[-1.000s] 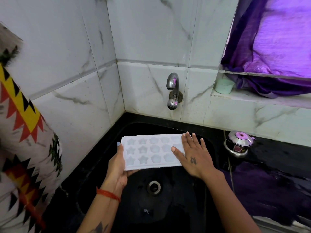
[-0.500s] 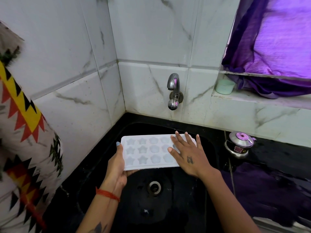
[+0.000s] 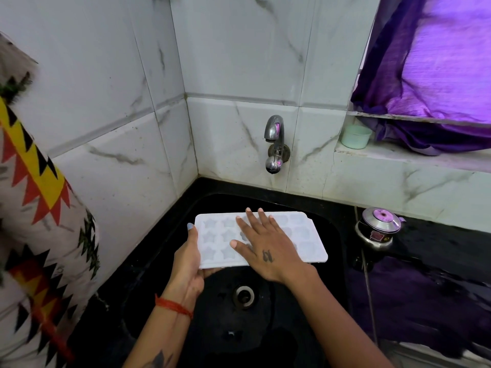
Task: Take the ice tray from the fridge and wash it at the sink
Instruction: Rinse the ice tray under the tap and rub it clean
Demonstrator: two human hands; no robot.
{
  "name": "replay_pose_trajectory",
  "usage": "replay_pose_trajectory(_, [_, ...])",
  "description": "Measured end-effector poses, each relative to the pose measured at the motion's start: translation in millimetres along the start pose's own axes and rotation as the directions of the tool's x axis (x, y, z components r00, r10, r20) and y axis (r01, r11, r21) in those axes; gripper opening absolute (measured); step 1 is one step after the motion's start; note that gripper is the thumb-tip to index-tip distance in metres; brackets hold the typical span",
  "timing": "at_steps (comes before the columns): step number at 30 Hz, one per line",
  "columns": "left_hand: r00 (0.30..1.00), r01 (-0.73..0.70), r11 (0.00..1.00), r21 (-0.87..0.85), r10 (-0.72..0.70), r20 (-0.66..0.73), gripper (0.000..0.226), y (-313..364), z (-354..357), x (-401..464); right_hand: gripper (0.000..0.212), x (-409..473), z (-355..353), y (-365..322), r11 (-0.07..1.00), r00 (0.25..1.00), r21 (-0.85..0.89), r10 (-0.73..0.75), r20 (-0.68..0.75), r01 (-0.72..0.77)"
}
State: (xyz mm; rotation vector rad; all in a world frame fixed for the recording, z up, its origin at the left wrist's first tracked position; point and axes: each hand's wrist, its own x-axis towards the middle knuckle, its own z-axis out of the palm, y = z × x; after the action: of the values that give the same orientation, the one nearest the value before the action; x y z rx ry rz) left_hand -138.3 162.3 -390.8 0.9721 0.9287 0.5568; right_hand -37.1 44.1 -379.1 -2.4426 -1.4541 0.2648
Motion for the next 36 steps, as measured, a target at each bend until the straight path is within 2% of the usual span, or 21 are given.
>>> replay_pose_trajectory(17, [1.000, -0.002, 1.000, -0.005, 0.002, 0.013, 0.049, -2, -3, 2, 0.067, 6, 8, -26, 0.995, 0.995, -0.002, -0.096, 0.029, 0.096])
replay_pose_trajectory(23, [1.000, 0.000, 1.000, -0.020, 0.000, 0.019, 0.048, -4, -4, 3, 0.060, 7, 11, -31, 0.991, 0.990, -0.008, -0.136, 0.049, 0.136])
replay_pose_trajectory(26, [1.000, 0.002, 1.000, -0.024, -0.001, 0.028, 0.048, -4, -4, 3, 0.076, 5, 12, -35, 0.988, 0.986, 0.006, -0.157, 0.054, 0.157])
replay_pose_trajectory(32, [0.999, 0.004, 1.000, -0.015, -0.003, 0.043, 0.051, -5, -6, 4, 0.089, -1, 11, -41, 0.977, 0.976, 0.030, -0.214, 0.040, 0.212])
replay_pose_trajectory(34, [0.999, 0.011, 1.000, -0.010, -0.010, 0.035, 0.053, -5, -7, 6, 0.089, -2, 11, -43, 0.973, 0.973, 0.028, -0.228, 0.043, 0.227])
replay_pose_trajectory(36, [1.000, 0.013, 1.000, -0.008, -0.012, 0.024, 0.054, -6, -7, 6, 0.079, -5, 11, -44, 0.971, 0.970, 0.026, -0.238, 0.044, 0.237])
